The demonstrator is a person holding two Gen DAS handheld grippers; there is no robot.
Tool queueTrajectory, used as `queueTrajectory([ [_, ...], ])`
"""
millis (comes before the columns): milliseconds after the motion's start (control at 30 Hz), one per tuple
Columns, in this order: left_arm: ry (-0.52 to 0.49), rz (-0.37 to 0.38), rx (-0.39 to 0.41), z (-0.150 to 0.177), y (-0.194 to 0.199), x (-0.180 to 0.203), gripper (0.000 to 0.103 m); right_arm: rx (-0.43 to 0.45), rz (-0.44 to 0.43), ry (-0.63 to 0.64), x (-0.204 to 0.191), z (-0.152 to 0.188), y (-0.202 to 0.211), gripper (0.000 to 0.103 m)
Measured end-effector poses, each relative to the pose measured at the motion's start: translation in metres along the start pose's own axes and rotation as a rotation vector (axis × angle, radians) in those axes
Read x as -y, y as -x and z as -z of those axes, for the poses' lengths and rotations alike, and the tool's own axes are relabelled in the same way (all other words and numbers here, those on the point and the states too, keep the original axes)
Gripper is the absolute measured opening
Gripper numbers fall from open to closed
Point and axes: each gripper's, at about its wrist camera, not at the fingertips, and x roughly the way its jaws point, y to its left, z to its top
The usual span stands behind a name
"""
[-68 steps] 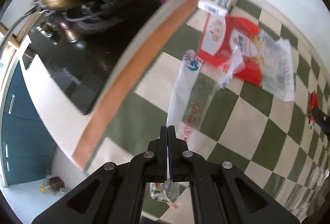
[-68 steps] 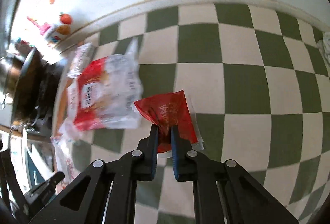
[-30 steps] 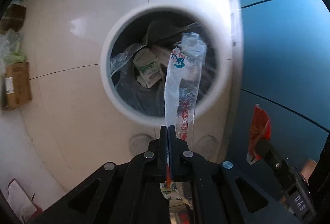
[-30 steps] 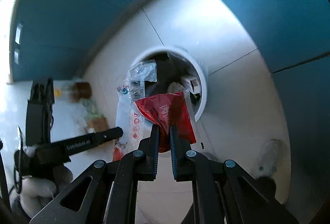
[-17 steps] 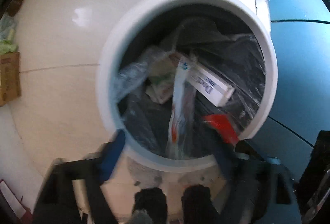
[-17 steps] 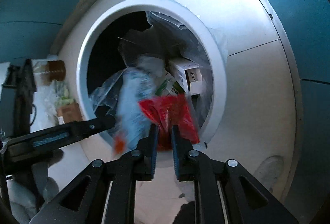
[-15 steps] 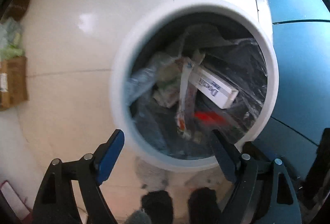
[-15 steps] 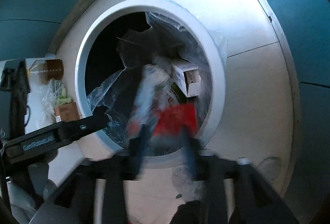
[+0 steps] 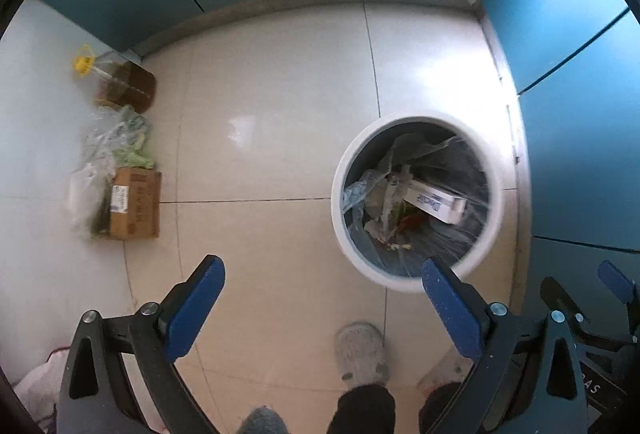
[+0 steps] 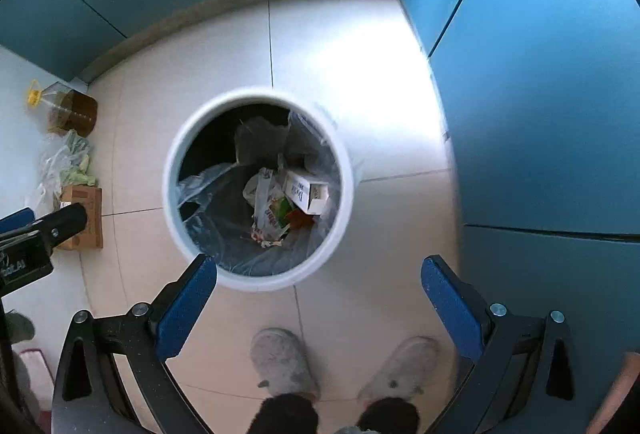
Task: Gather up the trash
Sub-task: 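Lift both tools from the bin and move back toward the table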
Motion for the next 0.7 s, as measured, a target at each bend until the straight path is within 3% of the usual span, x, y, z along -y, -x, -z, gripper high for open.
queueTrajectory([
  [467,0.024,0.055,0.163,0.064,0.247,-0.013,0.101,0.185,-0.027,0.028,0.005,0.029,0.297,0.103],
  [700,0.034,0.078,0.212,0.096,0.331,-0.024,0.101,0.245,-0.039,0.025,0.011,0.057,0.407,0.103],
])
